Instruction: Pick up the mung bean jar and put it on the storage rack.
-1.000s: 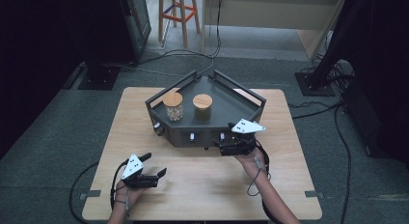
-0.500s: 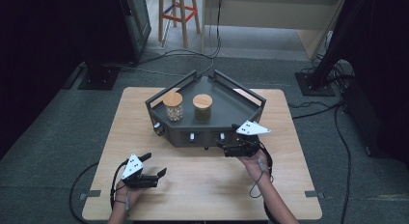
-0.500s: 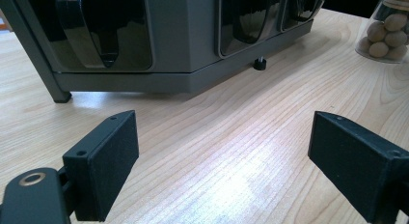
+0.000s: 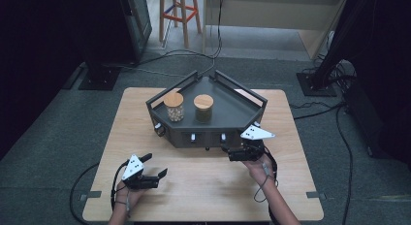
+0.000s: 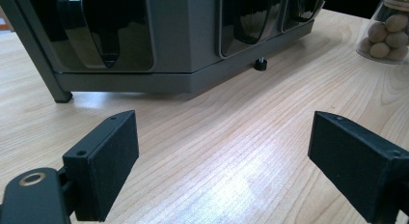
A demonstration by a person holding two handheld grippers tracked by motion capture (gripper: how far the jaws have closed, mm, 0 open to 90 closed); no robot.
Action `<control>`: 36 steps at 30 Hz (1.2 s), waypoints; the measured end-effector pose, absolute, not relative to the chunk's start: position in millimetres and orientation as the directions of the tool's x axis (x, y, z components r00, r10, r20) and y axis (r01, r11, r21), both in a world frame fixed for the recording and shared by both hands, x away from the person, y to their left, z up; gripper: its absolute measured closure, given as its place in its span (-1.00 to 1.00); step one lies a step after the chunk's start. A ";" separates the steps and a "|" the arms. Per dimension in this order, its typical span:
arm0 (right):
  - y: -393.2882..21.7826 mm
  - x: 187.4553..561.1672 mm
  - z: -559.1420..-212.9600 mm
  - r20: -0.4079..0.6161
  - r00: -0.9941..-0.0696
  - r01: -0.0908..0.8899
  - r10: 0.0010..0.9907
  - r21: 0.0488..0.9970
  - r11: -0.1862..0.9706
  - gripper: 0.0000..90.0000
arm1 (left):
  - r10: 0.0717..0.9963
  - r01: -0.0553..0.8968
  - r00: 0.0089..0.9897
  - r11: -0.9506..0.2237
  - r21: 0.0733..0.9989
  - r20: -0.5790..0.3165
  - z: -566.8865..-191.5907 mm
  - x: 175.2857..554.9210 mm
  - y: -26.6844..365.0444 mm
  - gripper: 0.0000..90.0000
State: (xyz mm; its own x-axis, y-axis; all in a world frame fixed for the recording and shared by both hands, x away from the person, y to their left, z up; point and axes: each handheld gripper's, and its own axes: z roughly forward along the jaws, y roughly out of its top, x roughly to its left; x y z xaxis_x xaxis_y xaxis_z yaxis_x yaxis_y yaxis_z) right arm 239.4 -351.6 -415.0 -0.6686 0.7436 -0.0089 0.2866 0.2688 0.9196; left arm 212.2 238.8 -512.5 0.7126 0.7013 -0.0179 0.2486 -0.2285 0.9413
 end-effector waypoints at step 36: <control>-372.7 219.7 -430.7 0.002 -0.629 0.320 0.777 0.912 0.256 -0.77 | 0.698 0.248 0.716 -0.238 0.939 -0.012 -512.5 212.9 237.9 -0.77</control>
